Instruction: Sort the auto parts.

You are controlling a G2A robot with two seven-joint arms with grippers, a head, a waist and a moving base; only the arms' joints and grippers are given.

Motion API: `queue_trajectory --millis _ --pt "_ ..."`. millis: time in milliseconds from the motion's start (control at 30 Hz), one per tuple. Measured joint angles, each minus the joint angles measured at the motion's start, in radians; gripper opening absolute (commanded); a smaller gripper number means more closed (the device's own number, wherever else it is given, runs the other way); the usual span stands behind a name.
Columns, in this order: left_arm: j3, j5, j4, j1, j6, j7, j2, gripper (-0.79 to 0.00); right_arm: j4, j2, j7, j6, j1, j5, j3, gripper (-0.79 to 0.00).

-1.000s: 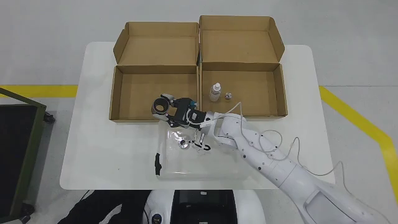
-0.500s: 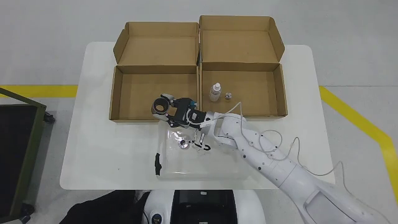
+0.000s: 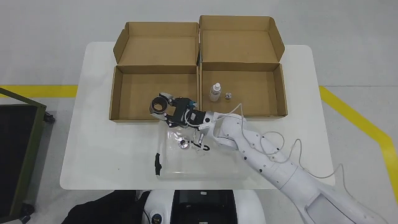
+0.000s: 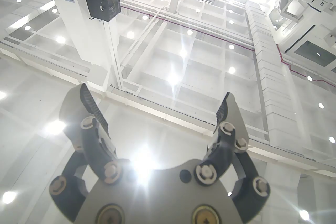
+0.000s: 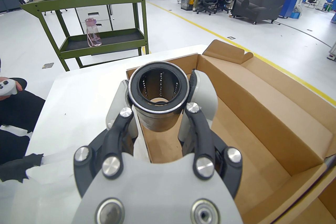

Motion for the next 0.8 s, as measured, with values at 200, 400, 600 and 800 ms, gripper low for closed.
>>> queue_trajectory --millis 200,400,600,800 --pt "0.000 0.000 0.000 0.000 0.000 0.000 0.000 0.000 -0.079 0.013 0.037 0.005 -0.039 -0.033 0.046 -0.785" --pt "0.000 0.000 0.000 0.000 0.000 0.000 0.000 0.000 -0.147 0.026 0.095 -0.011 -0.060 -0.055 0.104 -0.785" --pt "0.000 0.000 0.000 0.000 0.000 0.000 0.000 0.000 -0.220 0.040 0.186 -0.041 -0.086 -0.051 0.159 -0.785" --pt "0.000 0.000 0.000 0.000 0.000 0.000 0.000 0.000 -0.234 0.041 0.282 -0.056 -0.085 -0.029 0.191 -0.785"
